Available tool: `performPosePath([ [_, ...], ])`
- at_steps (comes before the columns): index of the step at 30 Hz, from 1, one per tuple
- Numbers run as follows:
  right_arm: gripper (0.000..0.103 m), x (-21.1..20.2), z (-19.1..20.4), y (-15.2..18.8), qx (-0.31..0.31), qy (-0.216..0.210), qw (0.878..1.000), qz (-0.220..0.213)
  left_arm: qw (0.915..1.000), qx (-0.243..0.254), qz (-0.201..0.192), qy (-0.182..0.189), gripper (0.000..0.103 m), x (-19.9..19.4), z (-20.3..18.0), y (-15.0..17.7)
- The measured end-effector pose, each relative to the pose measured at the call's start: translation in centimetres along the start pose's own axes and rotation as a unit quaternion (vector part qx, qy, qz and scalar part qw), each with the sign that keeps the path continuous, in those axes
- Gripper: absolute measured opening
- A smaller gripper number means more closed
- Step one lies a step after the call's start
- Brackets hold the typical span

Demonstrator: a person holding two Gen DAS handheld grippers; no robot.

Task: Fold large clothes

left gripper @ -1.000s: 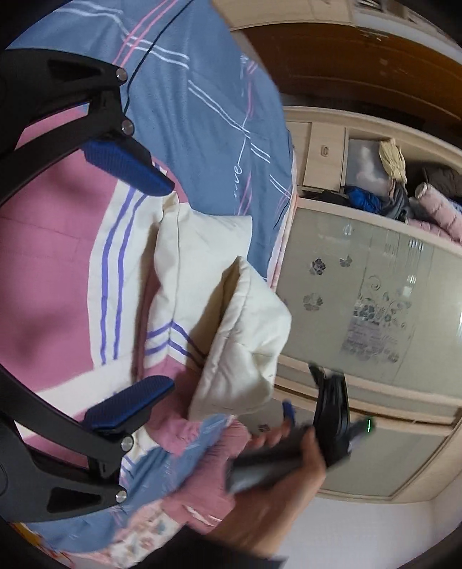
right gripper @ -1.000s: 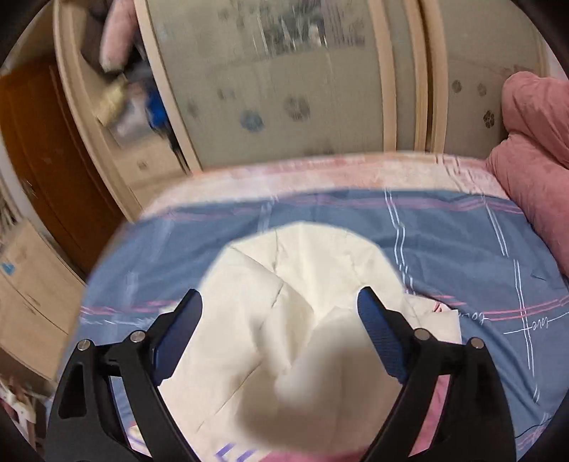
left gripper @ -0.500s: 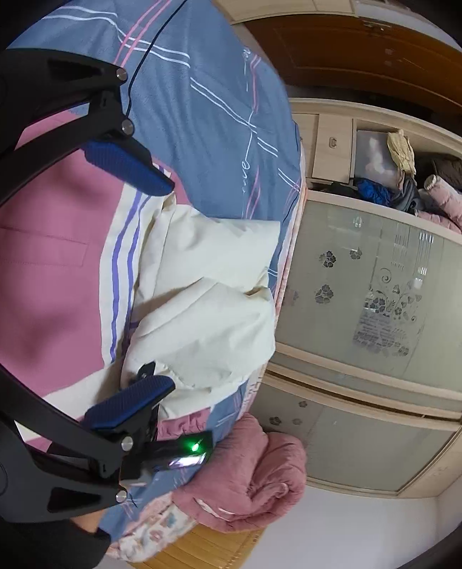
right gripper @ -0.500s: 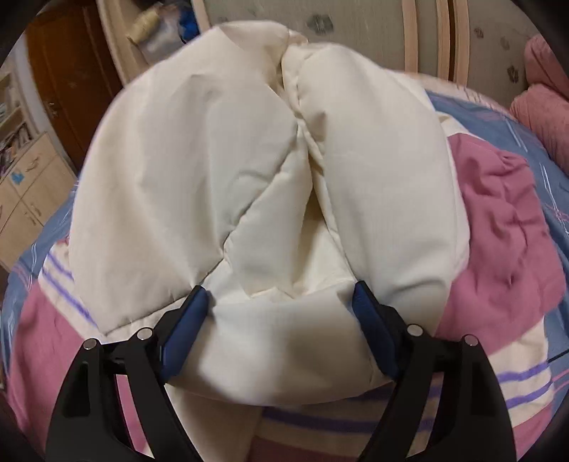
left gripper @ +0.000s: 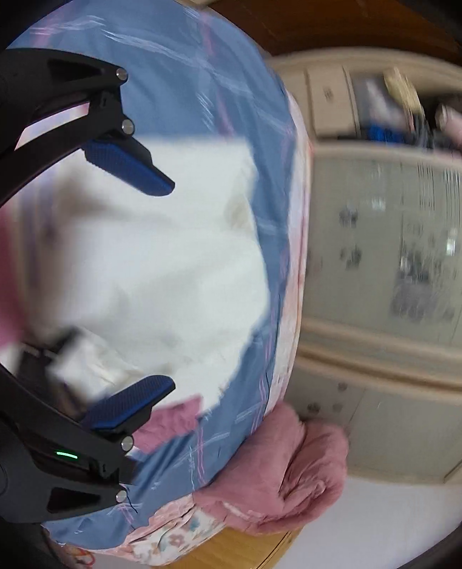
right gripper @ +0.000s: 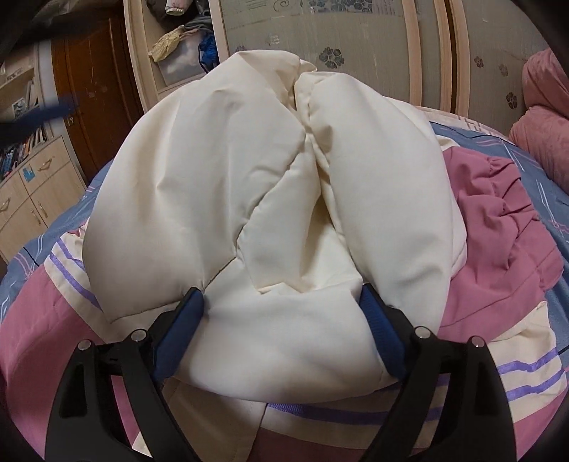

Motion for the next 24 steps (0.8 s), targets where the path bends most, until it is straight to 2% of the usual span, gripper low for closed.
performPosePath([
  [2,0.089,-0.2,-0.1,0.2,0.003,-0.005,1.0,-0.004,0.9997,0.009,0.022,-0.003,0.101,3.9,-0.4,-1.1],
  [3,0.089,-0.2,-0.3,0.2,0.004,-0.008,1.0,-0.006,0.998,0.011,0.061,-0.015,0.101,7.0,0.1,-0.7],
  [5,0.089,-0.3,-0.8,0.1,0.012,-0.019,1.0,-0.01,0.9914,0.019,0.121,-0.047,0.101,11.2,1.4,1.6],
  [6,0.089,-0.5,-1.0,0.1,0.016,-0.03,0.999,-0.015,0.985,0.052,0.145,-0.077,0.101,13.2,2.1,4.0],
  [7,0.09,-0.8,-0.9,0.1,0.014,-0.039,0.999,-0.018,0.9831,0.077,0.143,-0.085,0.101,13.8,2.5,5.7],
  [8,0.092,-0.8,-0.8,0.1,0.009,-0.046,0.999,-0.018,0.9847,0.086,0.127,-0.082,0.101,13.9,2.9,7.2],
  [9,0.095,-0.8,-0.6,0.1,0.003,-0.051,0.999,-0.016,0.9887,0.07,0.111,-0.074,0.101,13.6,3.5,8.1],
  [12,0.098,-1.6,-0.2,-0.2,-0.006,-0.06,0.998,-0.021,0.9891,0.077,0.089,-0.089,0.101,13.1,3.3,8.8],
  [15,0.098,-4.5,-2.2,-2.2,0.069,-0.103,0.989,-0.083,0.9905,0.073,0.081,-0.084,0.101,13.0,3.4,8.9],
  [16,0.098,-5.2,-2.7,-2.6,0.09,-0.1,0.986,-0.098,0.9913,0.071,0.077,-0.08,0.101,12.9,3.5,8.9],
  [18,0.098,-5.6,-3.9,-3.4,0.12,-0.059,0.984,-0.116,0.9924,0.069,0.069,-0.074,0.101,12.8,3.5,9.0],
  [20,0.098,-3.4,-4.2,-3.6,0.102,-0.003,0.992,-0.075,0.9929,0.069,0.064,-0.073,0.101,12.5,3.6,9.2],
  [22,0.098,-0.2,-3.5,-2.6,0.038,0.064,0.997,-0.016,0.9935,0.069,0.059,-0.068,0.101,12.3,3.7,9.4],
  [23,0.099,1.0,-3.2,-2.1,0.014,0.083,0.996,0.002,0.9936,0.07,0.056,-0.067,0.101,12.1,3.7,9.5],
  [24,0.099,1.4,-3.0,-1.9,0.01,0.093,0.996,0.003,0.9933,0.073,0.055,-0.069,0.101,12.1,3.5,9.6],
])
Point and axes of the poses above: each gripper's, at about its wrist camera, not at the fingertips, and x roughly the way its jaws point, z to its left, y to its underside, the point moved 2 cm from there along x, roughly the way its jaws point, and after that the axes turned 3 degrees about y, right-handed, at the moved point
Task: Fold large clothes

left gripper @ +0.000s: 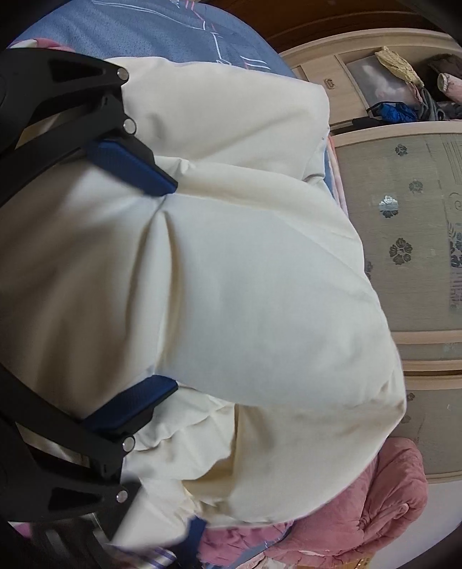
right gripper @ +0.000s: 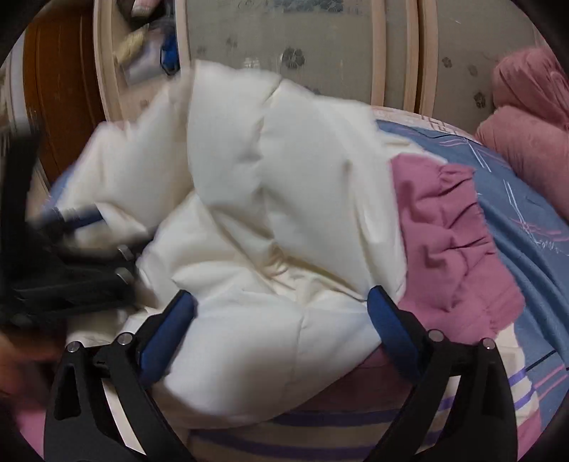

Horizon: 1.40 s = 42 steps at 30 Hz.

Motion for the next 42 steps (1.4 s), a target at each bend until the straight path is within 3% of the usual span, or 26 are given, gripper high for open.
performPosePath([
  [2,0.101,0.1,0.7,0.0,-0.015,0.02,1.0,0.0,1.0,0.002,0.002,-0.002,0.101,-0.1,0.1,0.2],
  [4,0.102,0.2,0.6,0.2,-0.011,0.013,1.0,-0.001,1.0,0.001,0.004,-0.001,0.101,-0.1,-0.1,0.2],
  [7,0.102,-0.5,-0.4,0.4,0.011,-0.025,0.999,-0.022,1.0,-0.002,-0.003,0.004,0.101,-0.5,0.0,0.1],
  [9,0.102,-1.8,-1.8,0.7,0.041,-0.071,0.995,-0.055,0.9993,-0.013,-0.032,0.017,0.101,-1.6,0.5,0.2],
  [11,0.102,-3.9,-3.5,1.4,0.088,-0.114,0.984,-0.102,0.9971,-0.029,-0.065,0.027,0.101,-3.1,1.1,0.4],
  [16,0.102,-9.6,-6.5,4.5,0.189,-0.157,0.952,-0.184,0.9889,-0.077,-0.097,0.082,0.101,-8.2,1.6,2.7],
  [19,0.102,-12.0,-7.6,8.7,0.244,-0.185,0.94,-0.149,0.988,-0.091,-0.087,0.089,0.101,-11.9,1.1,6.3],
  [21,0.102,-12.6,-7.2,10.5,0.268,-0.176,0.941,-0.111,0.9851,-0.124,-0.069,0.097,0.101,-14.3,1.3,9.6],
  [24,0.102,-15.9,-5.0,12.9,0.206,-0.153,0.962,-0.097,0.9834,-0.164,-0.023,0.074,0.101,-16.5,1.4,13.5],
  [26,0.102,-18.6,-3.0,14.5,0.148,-0.149,0.973,-0.095,0.9889,-0.136,-0.014,0.058,0.101,-18.5,0.3,15.9],
  [30,0.102,-24.4,-2.0,19.2,0.079,-0.129,0.981,-0.117,0.9992,-0.016,-0.035,0.014,0.101,-25.0,-3.2,20.2],
  [34,0.102,-30.4,-0.1,24.1,-0.026,-0.034,0.982,-0.186,0.9952,0.058,-0.078,-0.011,0.101,-31.4,-5.3,24.4],
  [38,0.102,-32.2,3.0,27.9,-0.153,0.054,0.967,-0.197,0.9805,0.139,-0.134,-0.037,0.101,-36.2,-7.6,27.5],
  [40,0.102,-32.4,3.9,29.2,-0.193,0.099,0.953,-0.212,0.9631,0.206,-0.158,-0.071,0.101,-37.6,-9.4,28.9],
  [42,0.102,-31.8,3.9,29.8,-0.211,0.13,0.946,-0.209,0.9401,0.27,-0.173,-0.116,0.101,-37.8,-11.2,30.4],
])
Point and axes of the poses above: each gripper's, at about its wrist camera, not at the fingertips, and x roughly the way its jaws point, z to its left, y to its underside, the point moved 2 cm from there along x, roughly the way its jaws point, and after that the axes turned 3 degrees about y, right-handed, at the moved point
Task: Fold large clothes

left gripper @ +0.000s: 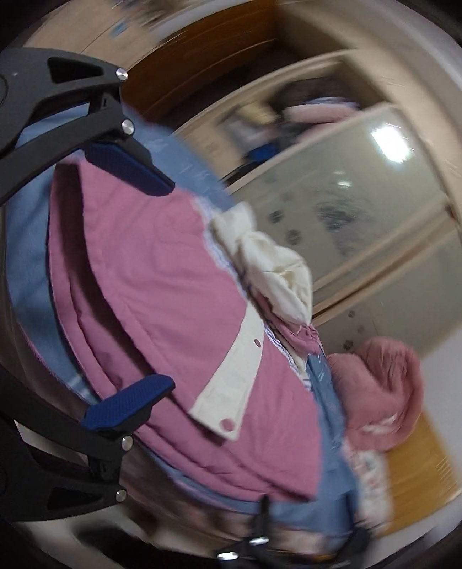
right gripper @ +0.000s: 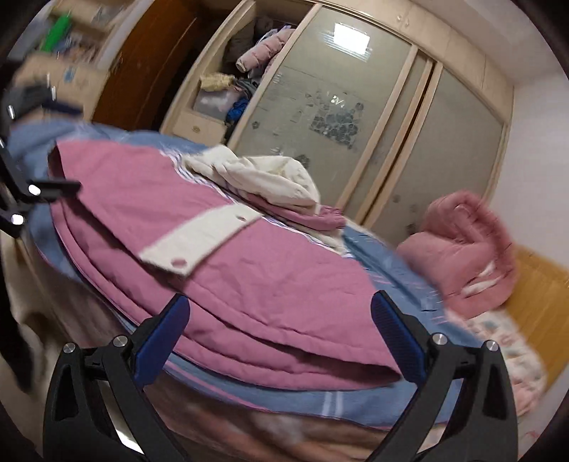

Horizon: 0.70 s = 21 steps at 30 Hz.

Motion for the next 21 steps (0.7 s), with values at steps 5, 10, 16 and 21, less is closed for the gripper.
performPosePath([
  [5,0.102,4.2,1.6,2.9,-0.099,0.066,0.989,0.086,0.9951,0.081,0.046,-0.034,0.101,1.8,-2.6,0.8],
  [10,0.102,5.3,3.1,5.9,-0.196,0.117,0.968,0.1,0.9937,0.085,0.066,-0.031,0.101,2.7,-2.7,1.0],
  [16,0.102,5.5,2.8,7.7,-0.256,0.157,0.952,0.051,0.9911,0.096,0.089,-0.02,0.101,3.8,-3.1,2.0],
  [21,0.102,5.4,2.3,7.1,-0.254,0.196,0.947,0.018,0.9898,0.113,0.087,-0.01,0.101,3.7,-4.0,2.5],
])
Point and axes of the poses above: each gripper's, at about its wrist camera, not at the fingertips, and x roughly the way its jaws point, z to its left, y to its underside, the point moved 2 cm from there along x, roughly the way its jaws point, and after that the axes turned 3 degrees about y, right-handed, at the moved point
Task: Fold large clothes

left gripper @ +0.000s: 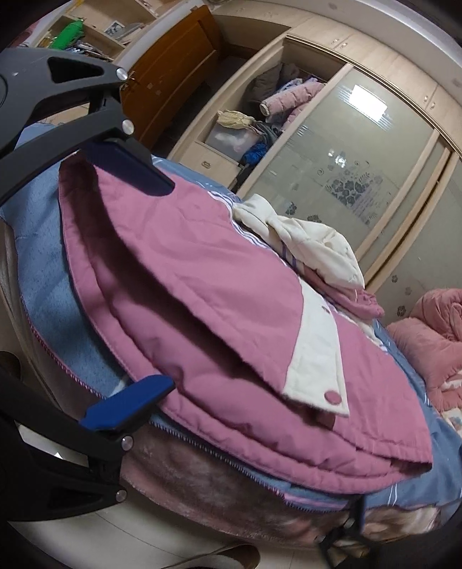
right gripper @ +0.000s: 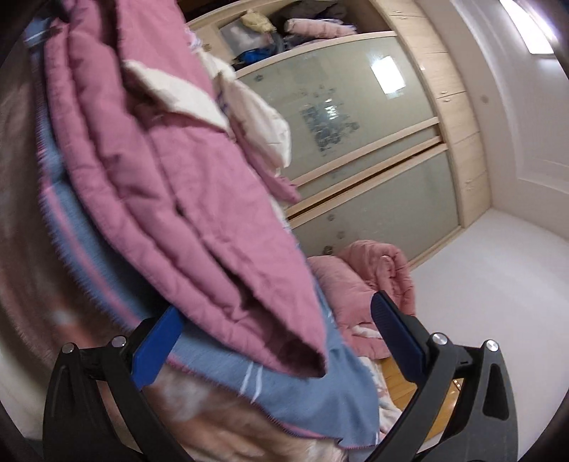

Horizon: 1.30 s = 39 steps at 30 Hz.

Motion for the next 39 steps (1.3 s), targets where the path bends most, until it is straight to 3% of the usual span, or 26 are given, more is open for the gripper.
performPosePath([
  [8,0.102,2.6,-0.4,-1.4,0.002,-0.003,1.0,-0.002,0.9987,0.033,-0.031,0.025,0.101,-0.8,-1.9,-0.2],
  [10,0.094,3.2,-1.9,-1.8,0.038,-0.012,0.999,-0.002,0.9981,0.04,-0.034,0.033,0.101,-0.8,-2.3,-0.3],
  [12,0.088,2.8,-2.8,-2.5,0.065,-0.019,0.998,-0.006,0.9981,0.053,-0.029,0.011,0.101,-0.4,-2.7,-0.4],
  [16,0.087,3.1,-5.6,-3.2,0.143,-0.029,0.989,-0.008,0.9989,0.043,-0.018,0.001,0.101,0.8,-2.3,-0.7],
  [19,0.086,3.4,-6.2,-3.5,0.168,-0.041,0.985,-0.004,0.9995,0.024,-0.005,-0.019,0.101,1.7,-1.3,-0.8],
  [23,0.065,3.8,-5.2,-3.8,0.16,-0.069,0.985,0.007,0.9991,-0.035,0.02,-0.013,0.1,3.0,0.9,-0.6],
  [24,0.053,3.9,-4.9,-3.8,0.159,-0.081,0.984,0.013,0.9981,-0.054,0.028,-0.006,0.093,3.4,1.4,-0.5],
  [26,0.031,4.2,-4.0,-3.5,0.165,-0.114,0.979,0.032,0.9958,-0.083,0.04,-0.001,0.052,3.8,2.1,-0.5],
  [27,0.023,4.4,-3.9,-3.4,0.171,-0.125,0.976,0.042,0.9942,-0.098,0.045,-0.005,0.025,3.9,2.4,-0.4],
  [29,0.015,4.8,-3.9,-3.2,0.19,-0.15,0.968,0.059,0.9886,-0.143,0.043,0.013,0.02,3.9,3.6,-0.3],
  [33,0.009,5.2,-4.5,-2.8,0.244,-0.185,0.949,0.078,0.976,-0.208,0.045,0.046,0.017,4.1,5.0,-0.1],
  [39,0.008,6.0,-5.6,-2.7,0.312,-0.215,0.92,0.102,0.9678,-0.247,0.018,0.044,0.014,3.5,6.4,-1.1],
])
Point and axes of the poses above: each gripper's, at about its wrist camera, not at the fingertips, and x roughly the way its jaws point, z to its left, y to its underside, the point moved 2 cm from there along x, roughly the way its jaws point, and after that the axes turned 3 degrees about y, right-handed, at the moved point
